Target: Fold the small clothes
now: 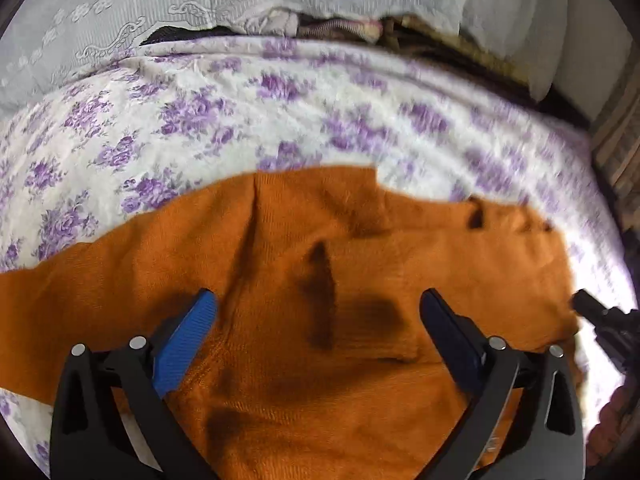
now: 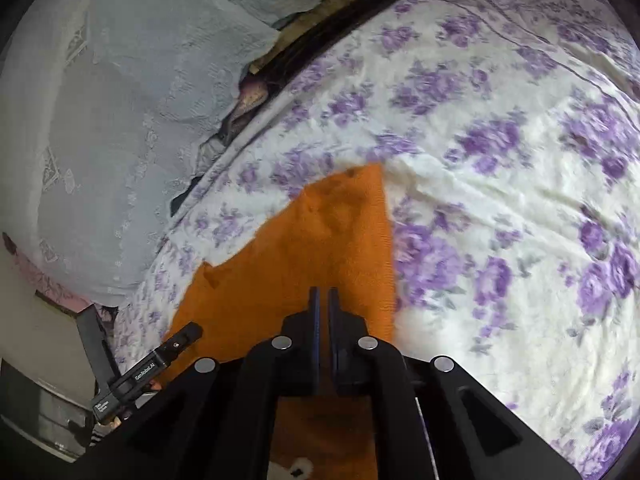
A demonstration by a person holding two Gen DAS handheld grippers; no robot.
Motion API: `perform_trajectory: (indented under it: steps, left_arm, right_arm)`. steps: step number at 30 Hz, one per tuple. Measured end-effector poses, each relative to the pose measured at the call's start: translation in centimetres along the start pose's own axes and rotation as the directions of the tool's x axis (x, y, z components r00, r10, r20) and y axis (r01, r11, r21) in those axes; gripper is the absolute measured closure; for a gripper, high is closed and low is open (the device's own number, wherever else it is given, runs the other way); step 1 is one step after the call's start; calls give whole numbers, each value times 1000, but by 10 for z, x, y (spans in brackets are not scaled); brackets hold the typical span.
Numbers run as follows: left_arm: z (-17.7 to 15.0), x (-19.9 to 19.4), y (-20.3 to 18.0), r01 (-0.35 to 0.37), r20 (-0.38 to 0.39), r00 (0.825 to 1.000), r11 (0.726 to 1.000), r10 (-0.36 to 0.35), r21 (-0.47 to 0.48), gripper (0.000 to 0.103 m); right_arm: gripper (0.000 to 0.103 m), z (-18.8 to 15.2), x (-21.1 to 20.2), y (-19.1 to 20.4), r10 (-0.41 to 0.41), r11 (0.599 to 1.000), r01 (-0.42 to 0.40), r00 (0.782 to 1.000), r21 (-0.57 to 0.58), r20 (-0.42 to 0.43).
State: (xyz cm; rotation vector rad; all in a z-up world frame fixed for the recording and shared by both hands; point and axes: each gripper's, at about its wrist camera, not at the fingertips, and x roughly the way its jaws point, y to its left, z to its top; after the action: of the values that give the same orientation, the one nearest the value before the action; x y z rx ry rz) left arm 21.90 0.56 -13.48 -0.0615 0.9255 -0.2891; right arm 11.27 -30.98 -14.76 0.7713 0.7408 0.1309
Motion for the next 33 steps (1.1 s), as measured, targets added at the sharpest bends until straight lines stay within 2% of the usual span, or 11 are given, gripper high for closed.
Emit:
perform_trajectory:
  steps: [2,7,9,12,16,19,22,24,29,31,33]
  left_arm:
    - [1,1,2,53,-10,999,999,-53,-12,4]
    - [-7,26,-17,-103,-50,993,990,108,100,4]
    - [-8,26,-18,-104,-47,993,989,109,105,4]
    - [-5,18,-7,-46,-49,998,998,48,41,4]
    - [-5,10,5,42,-58,997,999,-44,-27,4]
    - [-16,15,5,-12,-67,998,1000,14,19,4]
    - [-29,-12,11,-70,-20,997,997,71,32,4]
    - [-43,-39,26,-104,27,994,994,104,22,4]
    - [-74,-86,107,-84,50,994,979,95,-185,4]
    - [-90,-96,154,-21,40,999,944,36,-330,4]
    - [-104,-98,195,72,59,997,875,-50,-478,5]
  right_arm:
    - [97,13,10,19,33,999,-33,999,-18,-10]
    - [103,31,64,2,-66,998,66,993,-3,-93]
    - [103,25,65,-13,5,999,-2,998,43,-66]
    - [95,21,31,18,-51,996,52,999,-74,19]
    - [54,2,25,50,39,988,-42,999,-151,-23]
    - [57,-26,66,47,-52,978,24,990,-208,-128]
    - [51,-30,56,62,-96,959,74,993,-272,-69]
    - [40,-36,35,67,-40,961,37,999,-276,-6]
    - [38,-49,15,52,23,982,-20,1000,-190,12]
    - [38,-54,13,47,37,986,-35,999,-162,5]
    - [38,-58,10,45,35,987,-33,999,-157,13]
